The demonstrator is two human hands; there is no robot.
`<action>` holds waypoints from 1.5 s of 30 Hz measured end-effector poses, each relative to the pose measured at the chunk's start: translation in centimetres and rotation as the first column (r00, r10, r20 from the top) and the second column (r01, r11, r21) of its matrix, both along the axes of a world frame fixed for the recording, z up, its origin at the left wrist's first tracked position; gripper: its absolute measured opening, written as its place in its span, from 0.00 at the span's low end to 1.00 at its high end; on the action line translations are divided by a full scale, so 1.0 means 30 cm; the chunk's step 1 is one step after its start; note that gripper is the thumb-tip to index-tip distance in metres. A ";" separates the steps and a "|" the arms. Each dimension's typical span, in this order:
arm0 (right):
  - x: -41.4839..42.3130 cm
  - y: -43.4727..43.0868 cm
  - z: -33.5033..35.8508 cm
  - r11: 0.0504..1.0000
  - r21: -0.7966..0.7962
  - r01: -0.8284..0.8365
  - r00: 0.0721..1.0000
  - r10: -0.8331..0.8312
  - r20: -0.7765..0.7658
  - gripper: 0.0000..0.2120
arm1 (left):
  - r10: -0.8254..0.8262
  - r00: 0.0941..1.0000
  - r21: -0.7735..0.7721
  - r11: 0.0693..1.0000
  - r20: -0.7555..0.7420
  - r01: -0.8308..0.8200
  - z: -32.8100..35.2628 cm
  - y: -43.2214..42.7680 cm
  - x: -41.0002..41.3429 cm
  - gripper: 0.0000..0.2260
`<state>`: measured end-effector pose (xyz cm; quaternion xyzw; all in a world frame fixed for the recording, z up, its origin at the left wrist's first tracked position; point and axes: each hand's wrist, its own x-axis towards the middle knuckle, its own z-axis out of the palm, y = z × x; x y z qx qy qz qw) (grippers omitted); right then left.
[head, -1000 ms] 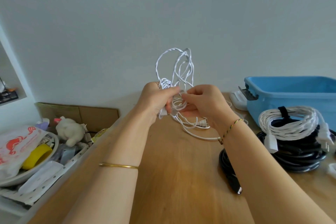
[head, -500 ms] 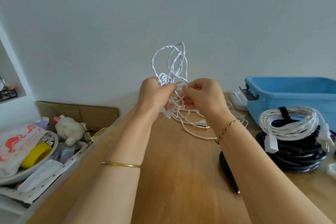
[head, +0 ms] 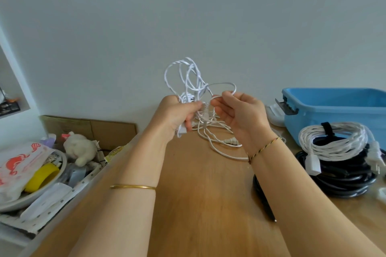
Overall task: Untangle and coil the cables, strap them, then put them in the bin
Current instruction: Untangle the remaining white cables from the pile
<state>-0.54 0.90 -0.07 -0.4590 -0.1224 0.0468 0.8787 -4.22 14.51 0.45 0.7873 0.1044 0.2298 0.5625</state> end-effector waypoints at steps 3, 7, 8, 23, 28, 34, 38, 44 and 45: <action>-0.001 -0.001 0.010 0.982 0.186 -0.022 0.997 0.035 -0.064 0.08 | -0.023 1.000 0.033 0.999 -0.019 0.023 -0.005 -0.003 0.002 0.21; 0.036 -0.055 0.024 0.919 0.378 0.109 0.980 -0.037 -0.194 0.06 | 0.051 0.997 0.043 0.998 -0.065 -0.048 -0.010 0.070 -0.007 0.19; 0.043 -0.068 0.027 0.942 0.312 0.126 0.972 -0.054 -0.229 0.08 | 0.073 0.995 0.016 0.997 -0.063 -0.072 -0.014 0.088 -0.009 0.19; -0.003 -0.005 0.007 0.684 -0.665 0.301 0.890 0.049 0.453 0.18 | -0.288 0.935 0.017 0.955 -0.207 0.298 0.087 0.083 -0.104 0.09; -0.009 -0.006 0.008 0.717 -0.587 0.376 0.862 -0.038 0.506 0.06 | -0.235 0.955 -0.025 0.972 -0.181 0.234 0.080 0.088 -0.093 0.12; 0.000 -0.049 0.018 0.973 -0.222 0.065 0.998 -0.060 0.029 0.11 | 0.058 0.995 -0.051 0.997 -0.078 -0.062 0.063 0.139 -0.074 0.09; 0.019 -0.039 0.008 0.999 0.018 0.026 0.967 -0.020 -0.255 0.11 | 0.108 0.994 -0.126 0.986 -0.011 -0.108 0.054 0.141 -0.053 0.09; 0.048 -0.043 -0.013 0.986 -0.166 0.011 0.933 -0.070 -0.354 0.05 | 0.113 0.993 -0.175 0.979 0.041 -0.105 0.059 0.135 -0.055 0.09; 0.053 -0.047 -0.016 0.965 -0.260 -0.003 0.942 -0.084 -0.324 0.05 | 0.071 0.997 -0.190 0.980 0.037 -0.063 0.065 0.140 -0.064 0.09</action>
